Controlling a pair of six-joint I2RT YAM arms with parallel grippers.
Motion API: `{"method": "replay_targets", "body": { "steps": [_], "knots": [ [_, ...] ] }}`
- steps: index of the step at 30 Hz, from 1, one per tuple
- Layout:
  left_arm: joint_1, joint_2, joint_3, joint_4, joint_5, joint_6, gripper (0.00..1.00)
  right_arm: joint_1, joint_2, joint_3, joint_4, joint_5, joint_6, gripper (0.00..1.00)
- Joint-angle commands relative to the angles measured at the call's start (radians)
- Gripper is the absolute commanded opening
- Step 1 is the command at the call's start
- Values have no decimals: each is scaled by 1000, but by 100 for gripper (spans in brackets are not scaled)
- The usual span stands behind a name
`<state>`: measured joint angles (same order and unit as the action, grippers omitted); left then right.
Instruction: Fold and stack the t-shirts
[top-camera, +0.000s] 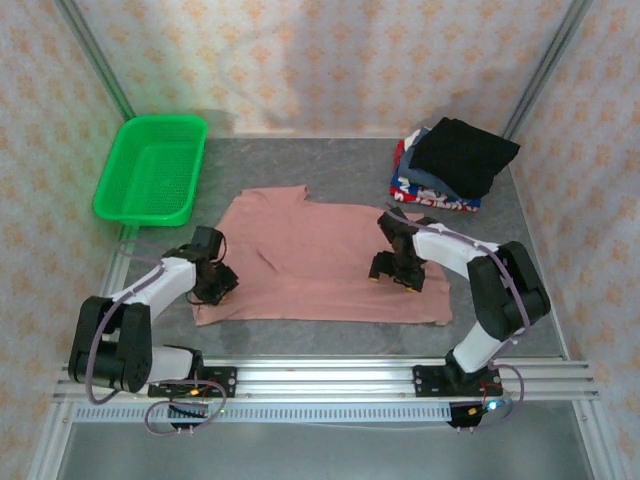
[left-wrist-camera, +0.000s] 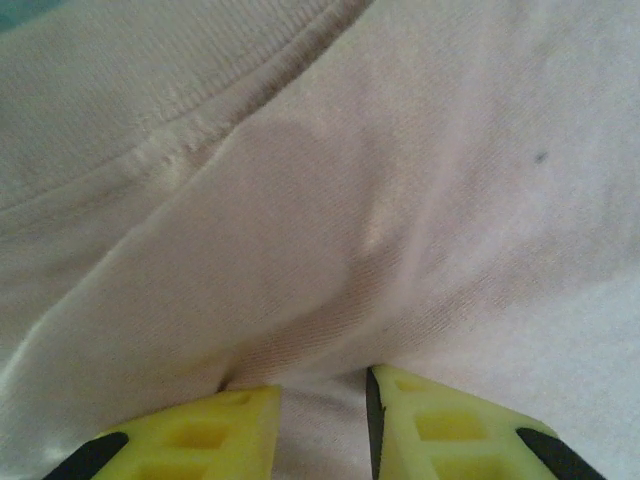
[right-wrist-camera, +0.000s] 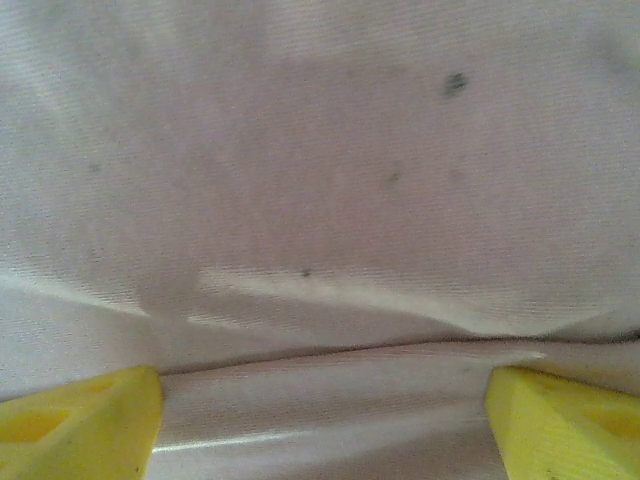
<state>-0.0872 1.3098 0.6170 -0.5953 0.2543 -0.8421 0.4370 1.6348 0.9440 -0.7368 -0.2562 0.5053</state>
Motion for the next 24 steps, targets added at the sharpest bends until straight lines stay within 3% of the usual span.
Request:
{"method": "replay_targets", "body": {
  "steps": [1, 6, 9, 14, 18, 24],
  "knots": [
    [2, -24, 45, -156, -31, -18, 35, -5, -45, 39, -114, 88, 5, 87],
    [-13, 40, 405, -191, -38, 51, 62, -48, -115, 247, -174, 136, -57, 93],
    [-13, 206, 687, -186, -23, 149, 69, -138, -67, 371, -180, 121, -136, 95],
    [-8, 581, 1155, -227, 19, 302, 67, -306, 146, 548, -133, 14, -239, 89],
    [1, 839, 1425, -238, 56, 372, 66, -322, 304, 648, -104, 10, -312, 82],
    [10, 1020, 1592, -245, 43, 410, 65, -343, 412, 653, -34, 28, -322, 75]
  ]
}}
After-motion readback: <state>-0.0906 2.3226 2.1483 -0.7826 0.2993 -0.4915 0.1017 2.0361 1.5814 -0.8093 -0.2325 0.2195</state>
